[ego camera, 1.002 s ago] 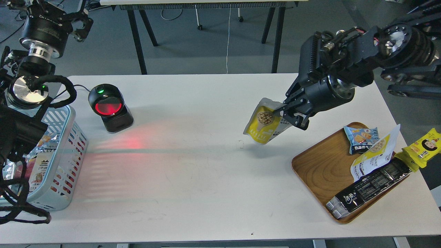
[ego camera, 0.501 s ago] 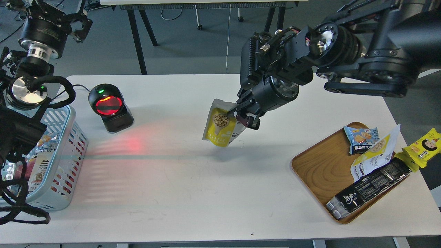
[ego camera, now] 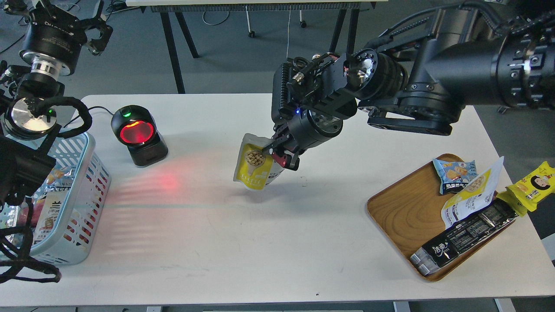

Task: Scan snack and place in basket
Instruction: 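Lift the bag and carry it toward the table center, then release the bag on the table and retract the right arm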

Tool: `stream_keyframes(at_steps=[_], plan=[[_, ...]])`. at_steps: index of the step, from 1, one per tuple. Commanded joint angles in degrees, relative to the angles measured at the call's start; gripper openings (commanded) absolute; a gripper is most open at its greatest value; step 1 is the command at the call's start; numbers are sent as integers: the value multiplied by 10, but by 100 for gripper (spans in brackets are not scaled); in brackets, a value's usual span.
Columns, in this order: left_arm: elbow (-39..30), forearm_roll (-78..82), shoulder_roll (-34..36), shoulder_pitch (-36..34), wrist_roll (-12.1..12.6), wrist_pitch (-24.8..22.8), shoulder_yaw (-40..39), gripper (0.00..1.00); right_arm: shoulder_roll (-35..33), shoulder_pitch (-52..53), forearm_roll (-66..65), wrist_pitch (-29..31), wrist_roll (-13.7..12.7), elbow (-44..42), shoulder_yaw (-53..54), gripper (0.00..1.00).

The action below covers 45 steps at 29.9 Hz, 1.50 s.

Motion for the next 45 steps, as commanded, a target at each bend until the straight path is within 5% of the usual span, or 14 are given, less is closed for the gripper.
stream_keyframes(at_steps=[1, 21, 23, 25, 28, 32, 40, 45], plan=[[0, 0, 0, 1, 0, 0, 0, 100, 0, -10, 0, 0, 0, -1, 0, 0], [0, 0, 0, 1, 0, 0, 1, 100, 0, -13, 11, 0, 0, 5, 6, 14], [0, 0, 1, 1, -1, 0, 0, 100, 0, -7, 26, 3, 0, 12, 20, 23], [0, 0, 1, 0, -1, 0, 0, 100, -8, 10, 40, 6, 0, 21, 23, 46], [0, -1, 3, -2, -1, 0, -7, 100, -49, 28, 63, 7, 0, 43, 30, 57], [-7, -1, 15, -8, 3, 0, -2, 100, -129, 31, 79, 7, 0, 76, 81, 94], [-11, 46, 18, -51, 8, 0, 1, 100, -311, -48, 195, 33, 0, 96, 234, 99], [-74, 141, 29, -82, 6, 0, 47, 99, -387, -153, 296, 39, 0, 77, 344, 99]])
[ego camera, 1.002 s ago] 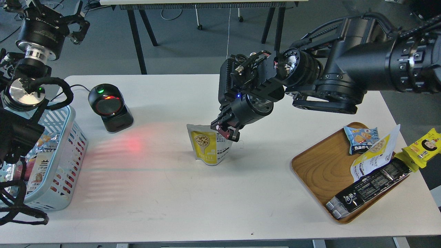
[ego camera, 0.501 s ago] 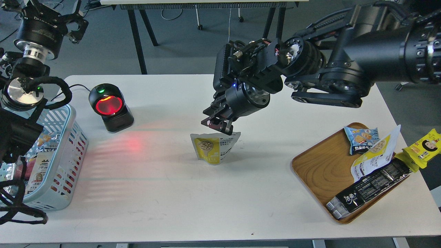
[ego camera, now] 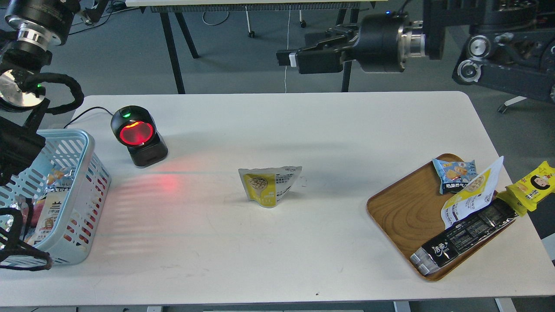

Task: Scan snack and place in basket
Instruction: 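Release the bag on the table and retract the right arm, then reach the left gripper to the yellow snack bag and grasp it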

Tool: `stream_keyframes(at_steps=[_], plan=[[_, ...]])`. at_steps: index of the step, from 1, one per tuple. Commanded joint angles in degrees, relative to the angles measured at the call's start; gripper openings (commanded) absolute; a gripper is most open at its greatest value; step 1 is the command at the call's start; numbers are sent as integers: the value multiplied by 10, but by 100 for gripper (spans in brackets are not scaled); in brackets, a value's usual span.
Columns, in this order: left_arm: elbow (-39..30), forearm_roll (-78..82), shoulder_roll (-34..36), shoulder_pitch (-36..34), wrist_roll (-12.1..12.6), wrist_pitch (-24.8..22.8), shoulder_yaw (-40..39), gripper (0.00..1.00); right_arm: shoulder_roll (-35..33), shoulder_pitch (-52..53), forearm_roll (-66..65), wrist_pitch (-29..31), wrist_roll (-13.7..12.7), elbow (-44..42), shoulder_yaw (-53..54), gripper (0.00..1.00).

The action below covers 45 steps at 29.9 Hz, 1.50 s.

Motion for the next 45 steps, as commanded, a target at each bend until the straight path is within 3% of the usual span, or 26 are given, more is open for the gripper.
stream_keyframes(at_steps=[1, 12, 20, 26, 31, 36, 45], plan=[[-48, 78, 16, -25, -3, 0, 37, 99, -52, -76, 68, 2, 0, -14, 81, 99], [-168, 351, 39, -82, -6, 0, 68, 99, -55, -273, 308, 59, 0, -164, 279, 99], [-309, 585, 51, -78, -8, 0, 74, 94, 29, -321, 555, 130, 0, -338, 338, 99], [-417, 782, 52, -77, -10, 0, 132, 93, 88, -365, 662, 197, 0, -446, 408, 99], [-484, 924, 49, -76, -9, 0, 198, 91, 109, -405, 663, 209, -4, -455, 496, 99], [-510, 1069, 40, -55, -9, 0, 249, 91, 115, -437, 664, 234, -47, -456, 547, 100], [-510, 1220, -2, 17, -6, 0, 308, 88, 126, -461, 666, 233, -47, -449, 574, 99]])
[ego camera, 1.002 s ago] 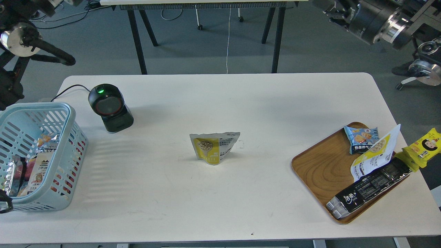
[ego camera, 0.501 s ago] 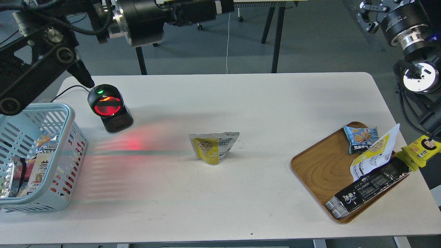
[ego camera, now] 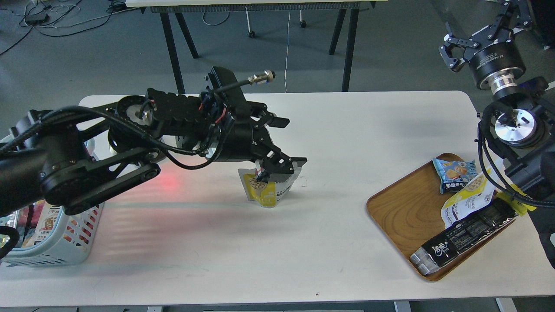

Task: Scan snack and place in basket
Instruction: 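Reach the left gripper to the yellow snack bag and grasp it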

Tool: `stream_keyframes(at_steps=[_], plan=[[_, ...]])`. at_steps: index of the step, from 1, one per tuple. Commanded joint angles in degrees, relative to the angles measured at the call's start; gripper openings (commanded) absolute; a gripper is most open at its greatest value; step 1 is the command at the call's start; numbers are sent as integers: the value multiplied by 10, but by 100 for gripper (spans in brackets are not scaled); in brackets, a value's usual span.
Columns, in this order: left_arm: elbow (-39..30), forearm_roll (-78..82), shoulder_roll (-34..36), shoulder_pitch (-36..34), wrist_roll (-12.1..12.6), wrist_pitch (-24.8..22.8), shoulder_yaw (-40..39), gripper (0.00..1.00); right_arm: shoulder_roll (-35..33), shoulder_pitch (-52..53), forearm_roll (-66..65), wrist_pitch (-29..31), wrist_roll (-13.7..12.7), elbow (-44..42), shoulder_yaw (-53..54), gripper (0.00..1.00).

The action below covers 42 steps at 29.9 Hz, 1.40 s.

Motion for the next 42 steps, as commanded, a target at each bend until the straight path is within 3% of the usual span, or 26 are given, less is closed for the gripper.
stream_keyframes(at_steps=[1, 5, 11, 20, 24, 30, 38, 42], plan=[[8, 22, -12, 37, 1, 0, 9, 87, 0, -2, 1, 0, 0, 1, 17, 100], [39, 22, -13, 52, 0, 0, 10, 81, 0, 0, 1, -1, 0, 14, 28, 100], [49, 22, -11, 54, 0, 0, 12, 45, 1, 5, -1, -3, 0, 22, 28, 100], [55, 22, -12, 54, 2, 0, 12, 22, 10, 7, -1, -3, 0, 20, 27, 100], [59, 22, -12, 55, 3, 0, 15, 21, 9, 7, -1, -2, 1, 21, 28, 100], [61, 22, -12, 60, 3, 0, 18, 1, 9, 11, -1, -2, 1, 20, 28, 100], [46, 22, 1, 55, -3, 0, 11, 0, 8, 12, -1, -5, 1, 20, 30, 99], [8, 22, 41, 55, -35, 0, -9, 0, 5, 18, -1, -6, 1, 19, 30, 99]])
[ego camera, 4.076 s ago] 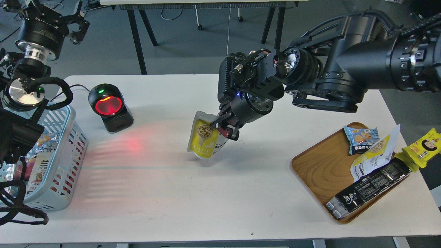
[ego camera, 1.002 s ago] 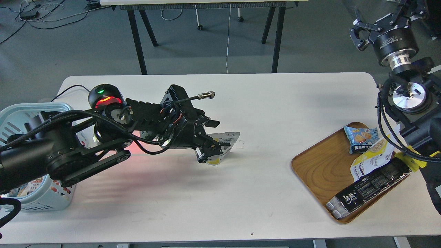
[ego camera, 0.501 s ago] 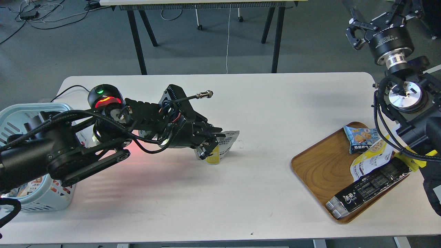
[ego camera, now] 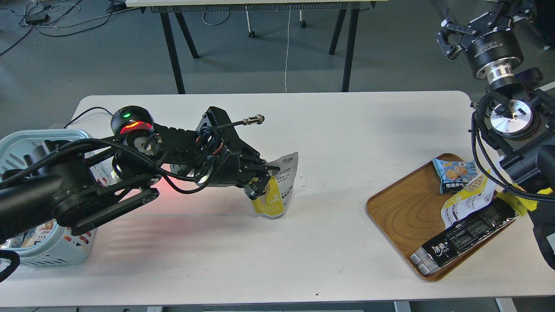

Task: Scan snack and place in basket
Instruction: 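Lift the bag and hold it in front of the barcode scanner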

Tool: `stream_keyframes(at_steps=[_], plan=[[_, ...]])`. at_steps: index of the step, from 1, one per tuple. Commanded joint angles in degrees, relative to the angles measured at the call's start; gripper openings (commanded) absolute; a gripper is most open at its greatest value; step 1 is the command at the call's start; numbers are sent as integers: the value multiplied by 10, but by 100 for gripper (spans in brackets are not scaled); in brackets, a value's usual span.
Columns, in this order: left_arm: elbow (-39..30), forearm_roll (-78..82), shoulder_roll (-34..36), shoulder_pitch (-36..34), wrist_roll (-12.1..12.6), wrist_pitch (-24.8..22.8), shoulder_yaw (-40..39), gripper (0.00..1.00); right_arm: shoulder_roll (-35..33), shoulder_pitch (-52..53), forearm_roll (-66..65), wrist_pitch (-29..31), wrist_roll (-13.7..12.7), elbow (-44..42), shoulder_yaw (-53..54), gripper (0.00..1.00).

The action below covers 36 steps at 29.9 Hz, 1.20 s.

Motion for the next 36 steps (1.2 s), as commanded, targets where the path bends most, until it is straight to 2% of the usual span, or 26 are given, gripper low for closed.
stream_keyframes(at_steps=[1, 4, 8, 10, 15, 19, 29, 36], plan=[[-39, 0, 40, 2, -29, 0, -28, 0, -3, 5, 0, -1, 0, 0, 0, 99], [-66, 0, 81, 6, -45, 0, -59, 0, -4, 10, 0, -2, 0, 0, 0, 99], [-66, 0, 139, 6, -91, 0, -86, 0, -4, 9, 0, -2, 0, 0, 0, 99], [-64, 0, 171, 6, -101, 0, -92, 0, -4, 10, 0, -2, 0, 0, 0, 99], [-34, 0, 228, 8, -111, 0, -85, 0, -5, 9, 0, -2, 0, 0, -1, 99], [5, 0, 237, 11, -125, 1, -84, 0, -4, 10, 0, -2, 0, 1, -1, 99], [43, 0, 253, 11, -125, 11, -84, 0, -4, 9, 0, -2, 0, 1, -1, 99], [42, 0, 255, 11, -125, 11, -84, 0, -3, 9, 0, -2, 0, 1, -1, 99]])
